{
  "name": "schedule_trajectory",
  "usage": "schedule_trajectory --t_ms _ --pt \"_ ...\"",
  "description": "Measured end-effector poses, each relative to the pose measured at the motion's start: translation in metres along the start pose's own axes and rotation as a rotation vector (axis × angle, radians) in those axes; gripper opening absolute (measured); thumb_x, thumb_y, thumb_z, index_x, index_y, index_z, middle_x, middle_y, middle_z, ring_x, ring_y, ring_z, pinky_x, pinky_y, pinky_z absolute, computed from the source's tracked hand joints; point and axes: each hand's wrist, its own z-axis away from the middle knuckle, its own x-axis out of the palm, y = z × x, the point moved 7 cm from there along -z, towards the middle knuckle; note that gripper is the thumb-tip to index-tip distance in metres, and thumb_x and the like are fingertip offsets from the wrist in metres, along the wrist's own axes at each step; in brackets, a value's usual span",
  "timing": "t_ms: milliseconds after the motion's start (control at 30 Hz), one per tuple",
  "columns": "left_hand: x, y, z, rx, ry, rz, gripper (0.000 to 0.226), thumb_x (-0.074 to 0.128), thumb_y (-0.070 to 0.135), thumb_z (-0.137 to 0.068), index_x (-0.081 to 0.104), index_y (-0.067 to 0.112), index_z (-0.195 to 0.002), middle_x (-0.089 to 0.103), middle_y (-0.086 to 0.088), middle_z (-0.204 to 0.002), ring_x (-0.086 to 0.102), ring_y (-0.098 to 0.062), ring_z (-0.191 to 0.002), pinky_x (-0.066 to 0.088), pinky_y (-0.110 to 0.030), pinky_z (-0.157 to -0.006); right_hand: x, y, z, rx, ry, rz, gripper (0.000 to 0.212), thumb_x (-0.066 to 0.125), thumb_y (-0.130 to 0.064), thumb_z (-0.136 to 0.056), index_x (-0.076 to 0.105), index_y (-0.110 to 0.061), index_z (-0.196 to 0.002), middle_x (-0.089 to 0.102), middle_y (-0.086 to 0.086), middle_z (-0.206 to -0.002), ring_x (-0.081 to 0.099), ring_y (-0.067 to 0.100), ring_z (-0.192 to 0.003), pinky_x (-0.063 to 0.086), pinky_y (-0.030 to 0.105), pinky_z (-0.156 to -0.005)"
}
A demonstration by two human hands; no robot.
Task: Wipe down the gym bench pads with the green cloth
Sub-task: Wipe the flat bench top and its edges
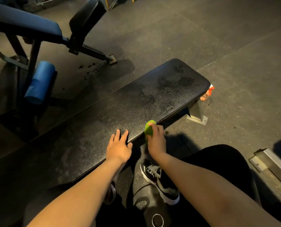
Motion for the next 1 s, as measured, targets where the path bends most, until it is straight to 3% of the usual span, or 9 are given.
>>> schedule_trajectory --t_ms 133,267,367,433,533,633,833,1000 --pt "0.001 0.001 -0.001 -0.006 0.037 0.001 0.062 0.043 0.043 -0.104 0.015 0.038 -0.159 -0.001 0.002 -0.169 -0.004 -0.026 -0.155 0.014 -0.047 -0.124 -0.024 0.031 -0.027 0.333 0.186 -0.248 0.044 0.055 -0.006 -0.096 0.043 -0.015 -0.137 0.041 0.009 -0.139 0.046 0.03 -0.125 0.037 0.038 -0.107" --pt "0.002 0.004 0.0 -0.022 0.084 0.01 0.059 0.044 0.039 -0.104 0.019 0.036 -0.158 0.002 0.001 -0.169 -0.002 -0.027 -0.155 0.016 -0.049 -0.124 -0.013 0.033 -0.027 0.541 0.226 -0.557 0.044 0.052 -0.006 -0.096 0.037 -0.029 -0.131 0.045 0.008 -0.138 0.048 0.029 -0.124 0.042 0.049 -0.107" --pt "0.003 0.006 0.001 -0.028 0.096 0.017 0.055 0.039 0.03 -0.106 0.021 0.034 -0.158 0.002 -0.002 -0.169 -0.002 -0.028 -0.155 0.017 -0.049 -0.123 0.006 0.023 -0.006 0.545 0.113 -0.682 0.041 0.053 -0.009 -0.098 0.036 -0.039 -0.119 0.047 0.008 -0.134 0.051 0.027 -0.119 0.048 0.045 -0.102" --pt "0.001 0.007 0.001 -0.024 0.09 0.023 0.055 0.037 0.025 -0.107 0.022 0.033 -0.159 0.002 -0.002 -0.169 -0.001 -0.029 -0.155 0.018 -0.049 -0.122 0.026 0.019 0.01 0.547 0.006 -0.692 0.04 0.057 -0.01 -0.096 0.035 -0.037 -0.117 0.05 0.007 -0.126 0.053 0.024 -0.113 0.05 0.043 -0.099" --pt "0.0 0.005 -0.002 -0.018 0.061 0.052 0.055 0.035 0.019 -0.106 0.024 0.033 -0.159 0.002 -0.001 -0.169 -0.002 -0.028 -0.155 0.017 -0.049 -0.122 0.063 0.009 0.031 0.555 -0.179 -0.703 0.04 0.065 -0.018 -0.091 0.034 -0.037 -0.107 0.054 0.008 -0.116 0.058 0.025 -0.103 0.052 0.052 -0.096" --pt "0.001 0.002 -0.001 -0.021 0.035 0.1 0.055 0.033 0.017 -0.106 0.025 0.034 -0.158 0.001 0.0 -0.169 -0.005 -0.025 -0.155 0.013 -0.049 -0.124 0.087 0.004 0.043 0.582 -0.32 -0.741 0.037 0.068 -0.028 -0.088 0.036 -0.03 -0.107 0.056 0.007 -0.114 0.061 0.026 -0.107 0.054 0.053 -0.094" --pt "0.0 0.014 -0.009 -0.048 0.075 0.047 0.05 0.035 0.032 -0.106 0.029 0.038 -0.155 0.009 -0.003 -0.169 0.003 -0.032 -0.155 0.011 -0.049 -0.125 0.024 0.012 0.004 0.571 0.038 -0.585 0.024 0.062 -0.015 -0.093 0.047 -0.021 -0.11 0.056 -0.002 -0.102 0.059 0.022 -0.095 0.053 0.041 -0.09" --pt "0.011 0.052 -0.013 -0.05 -0.003 0.074 0.047 0.033 0.034 -0.108 0.027 0.049 -0.152 -0.001 0.007 -0.169 -0.011 -0.036 -0.153 0.003 -0.061 -0.121 -0.033 0.037 -0.052 0.693 0.248 -0.552 0.027 0.054 -0.006 -0.09 0.052 -0.02 -0.114 0.059 0.013 -0.12 0.06 0.034 -0.108 0.051 0.048 -0.095"
